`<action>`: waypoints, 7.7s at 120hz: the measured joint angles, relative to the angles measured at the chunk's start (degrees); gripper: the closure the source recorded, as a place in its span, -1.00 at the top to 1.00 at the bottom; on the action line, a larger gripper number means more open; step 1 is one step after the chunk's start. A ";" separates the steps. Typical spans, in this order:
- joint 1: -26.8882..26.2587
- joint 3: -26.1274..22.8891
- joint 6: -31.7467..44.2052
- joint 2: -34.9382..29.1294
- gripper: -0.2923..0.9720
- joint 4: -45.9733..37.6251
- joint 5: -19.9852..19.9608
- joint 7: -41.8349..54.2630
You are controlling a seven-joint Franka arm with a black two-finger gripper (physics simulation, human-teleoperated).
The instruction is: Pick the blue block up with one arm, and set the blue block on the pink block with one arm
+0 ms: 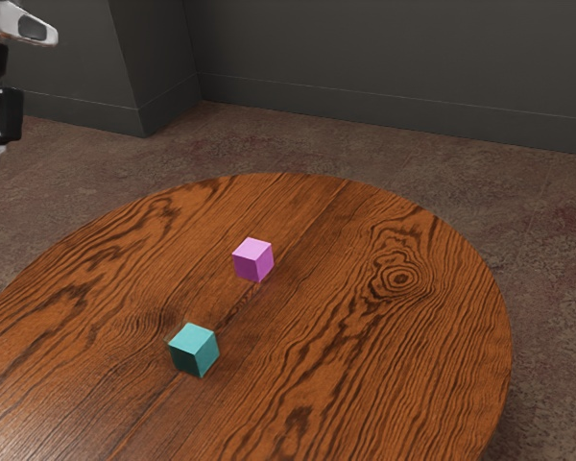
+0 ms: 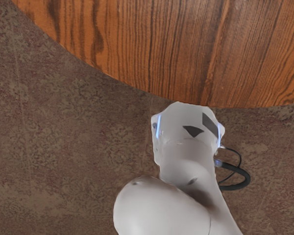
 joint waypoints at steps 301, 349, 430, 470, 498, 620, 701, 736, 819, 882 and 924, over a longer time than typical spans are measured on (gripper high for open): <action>9.61 -12.64 96.16 4.86 0.50 -59.67 -19.36 19.26; 8.86 -11.63 85.57 9.60 0.50 -52.83 -16.79 14.13; 7.58 -10.85 93.55 12.01 0.50 -53.86 -16.75 14.13; 5.66 -9.17 94.39 12.51 0.50 -54.06 -9.84 9.02; 6.51 -8.62 94.88 13.73 0.50 -54.14 -13.34 7.14; 3.84 -6.12 98.39 16.98 0.50 -54.26 -15.56 12.64; 3.17 -6.00 99.78 18.90 0.19 -53.97 -17.29 13.20; 0.00 -1.97 99.94 18.25 -0.03 -53.99 -16.04 11.67; 17.77 -11.87 77.45 38.84 -0.05 -8.62 -21.47 10.07; 30.10 -25.07 64.83 50.60 -0.05 11.45 -18.86 20.72; 30.56 -25.20 63.51 53.86 -0.05 16.30 -19.19 27.53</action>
